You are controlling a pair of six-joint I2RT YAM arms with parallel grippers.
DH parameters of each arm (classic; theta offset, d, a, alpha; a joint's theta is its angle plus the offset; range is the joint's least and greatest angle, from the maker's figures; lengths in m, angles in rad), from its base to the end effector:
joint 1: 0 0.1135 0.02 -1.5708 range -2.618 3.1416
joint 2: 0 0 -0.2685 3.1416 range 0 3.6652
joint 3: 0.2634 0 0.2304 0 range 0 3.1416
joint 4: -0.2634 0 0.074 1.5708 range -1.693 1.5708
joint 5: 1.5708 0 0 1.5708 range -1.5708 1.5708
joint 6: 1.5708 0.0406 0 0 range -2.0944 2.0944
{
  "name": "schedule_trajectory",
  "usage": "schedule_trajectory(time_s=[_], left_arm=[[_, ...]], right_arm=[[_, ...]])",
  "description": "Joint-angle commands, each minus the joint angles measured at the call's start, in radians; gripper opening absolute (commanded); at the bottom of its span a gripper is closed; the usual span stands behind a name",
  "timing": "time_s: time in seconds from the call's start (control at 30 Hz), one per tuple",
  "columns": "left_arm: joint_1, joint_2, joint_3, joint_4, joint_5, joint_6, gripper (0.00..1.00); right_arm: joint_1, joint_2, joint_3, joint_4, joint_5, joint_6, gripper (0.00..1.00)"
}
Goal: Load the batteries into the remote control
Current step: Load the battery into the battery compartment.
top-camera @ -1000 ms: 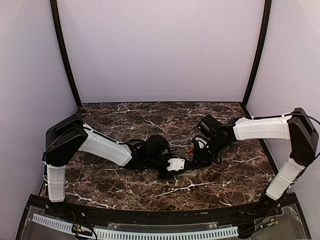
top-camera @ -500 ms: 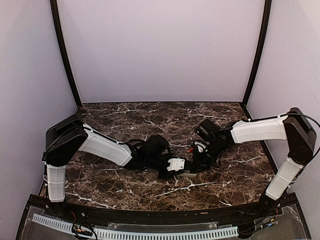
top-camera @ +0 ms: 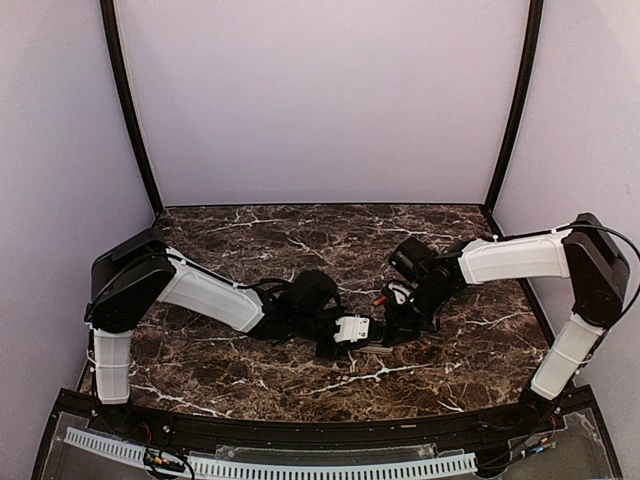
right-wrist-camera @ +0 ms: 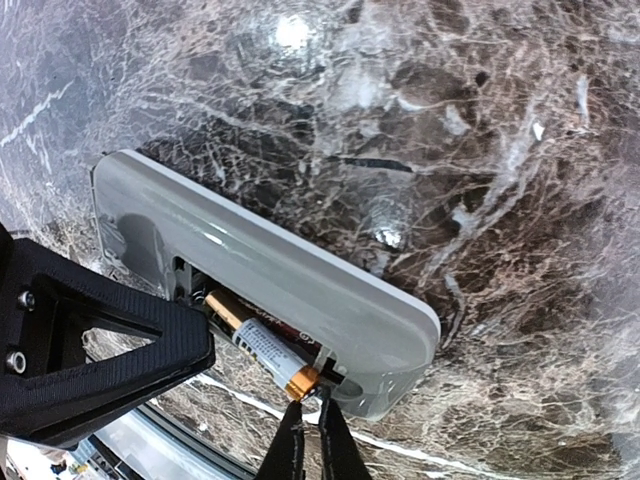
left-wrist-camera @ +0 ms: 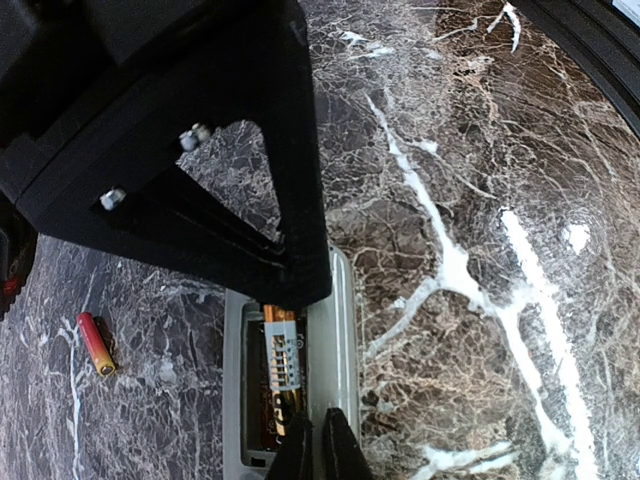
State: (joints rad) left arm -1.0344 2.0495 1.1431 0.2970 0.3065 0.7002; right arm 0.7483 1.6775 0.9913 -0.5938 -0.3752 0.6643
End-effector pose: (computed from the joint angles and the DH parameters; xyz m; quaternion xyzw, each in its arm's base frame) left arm 0.2044 -0.3677 0.1492 0.7139 0.5130 -0.2095 0.4281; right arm 0.2030 0.2087 0.1789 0.0678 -0.9701 -0.2328 0.0115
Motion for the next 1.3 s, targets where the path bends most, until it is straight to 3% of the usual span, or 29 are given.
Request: schedule_trajectory(time_s=[0.0, 0.27, 0.7, 0.77, 1.27], left_arm=[[0.008, 0.043, -0.031, -0.130, -0.012, -0.006, 0.07], [0.009, 0.043, -0.034, -0.125, -0.012, -0.010, 0.07], [0.011, 0.042, -0.033, -0.124, -0.008, -0.011, 0.07], [0.011, 0.043, -0.032, -0.128, -0.010, -0.011, 0.07], [0.011, 0.043, -0.031, -0.128, -0.008, -0.009, 0.07]], right_arm=[[0.010, 0.060, 0.035, 0.053, -0.005, -0.020, 0.05], [0.010, 0.074, 0.033, 0.032, -0.016, -0.046, 0.03], [0.011, -0.008, 0.065, -0.077, 0.063, -0.082, 0.08], [0.011, -0.010, 0.077, -0.082, 0.091, -0.071, 0.13], [0.028, 0.006, 0.040, -0.021, 0.064, -0.026, 0.15]])
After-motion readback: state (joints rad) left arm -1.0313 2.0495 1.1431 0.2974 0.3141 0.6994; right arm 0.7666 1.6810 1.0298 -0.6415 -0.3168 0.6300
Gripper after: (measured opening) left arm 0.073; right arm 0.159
